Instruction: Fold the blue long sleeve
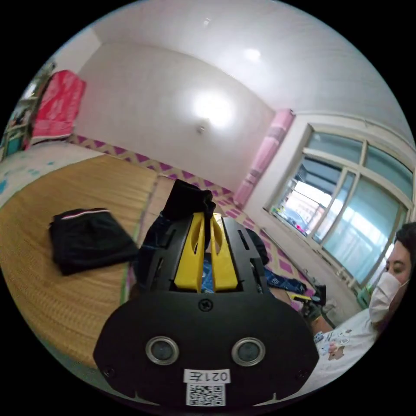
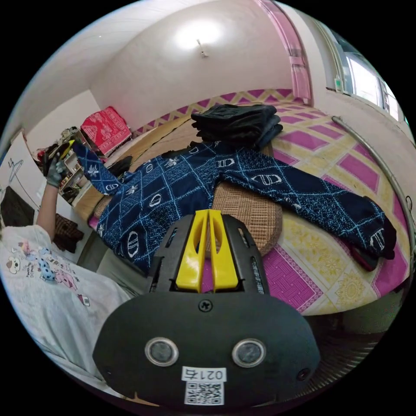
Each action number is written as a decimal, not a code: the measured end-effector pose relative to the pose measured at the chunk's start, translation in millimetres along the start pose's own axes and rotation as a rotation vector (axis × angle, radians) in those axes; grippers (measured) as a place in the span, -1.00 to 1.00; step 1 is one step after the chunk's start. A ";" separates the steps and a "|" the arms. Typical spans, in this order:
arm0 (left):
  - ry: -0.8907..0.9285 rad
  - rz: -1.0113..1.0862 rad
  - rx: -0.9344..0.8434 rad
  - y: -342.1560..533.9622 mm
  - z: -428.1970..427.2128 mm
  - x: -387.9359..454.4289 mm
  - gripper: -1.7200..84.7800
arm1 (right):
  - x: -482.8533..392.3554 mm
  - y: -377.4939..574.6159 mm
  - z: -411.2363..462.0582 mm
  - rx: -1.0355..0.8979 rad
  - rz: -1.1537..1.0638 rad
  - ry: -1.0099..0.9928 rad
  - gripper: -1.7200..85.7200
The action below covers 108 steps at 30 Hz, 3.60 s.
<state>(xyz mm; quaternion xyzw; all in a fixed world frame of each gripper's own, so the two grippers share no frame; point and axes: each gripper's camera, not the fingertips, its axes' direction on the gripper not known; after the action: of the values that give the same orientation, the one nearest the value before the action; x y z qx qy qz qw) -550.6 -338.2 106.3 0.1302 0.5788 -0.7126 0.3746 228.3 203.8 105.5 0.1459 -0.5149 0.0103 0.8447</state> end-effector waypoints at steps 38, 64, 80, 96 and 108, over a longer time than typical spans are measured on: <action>0.363 0.286 -0.595 265.3 549.8 259.0 -0.88 | 214.6 102.9 -101.3 0.207 0.379 -0.048 -0.88; 0.176 0.211 -0.551 258.9 386.2 142.9 -0.98 | 138.9 -113.9 -111.4 0.511 0.249 -0.073 -0.95; 0.108 -0.052 -0.386 266.2 157.2 -19.6 -0.98 | -372.9 -202.8 391.8 -0.212 -0.445 -0.181 -0.96; 0.096 -0.102 -0.397 271.3 90.8 -60.6 -0.98 | -327.4 -146.0 384.0 -0.272 -0.469 -0.088 -0.80; -0.037 0.003 -0.372 282.7 34.4 -30.3 -0.98 | -176.5 -71.2 306.4 -0.155 -0.238 0.203 -0.95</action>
<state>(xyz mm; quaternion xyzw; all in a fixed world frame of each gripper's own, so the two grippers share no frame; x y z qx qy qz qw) -327.7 -372.3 -70.3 0.0462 0.6934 -0.5949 0.4040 -108.3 80.3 65.5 0.1386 -0.4052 -0.1150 0.8963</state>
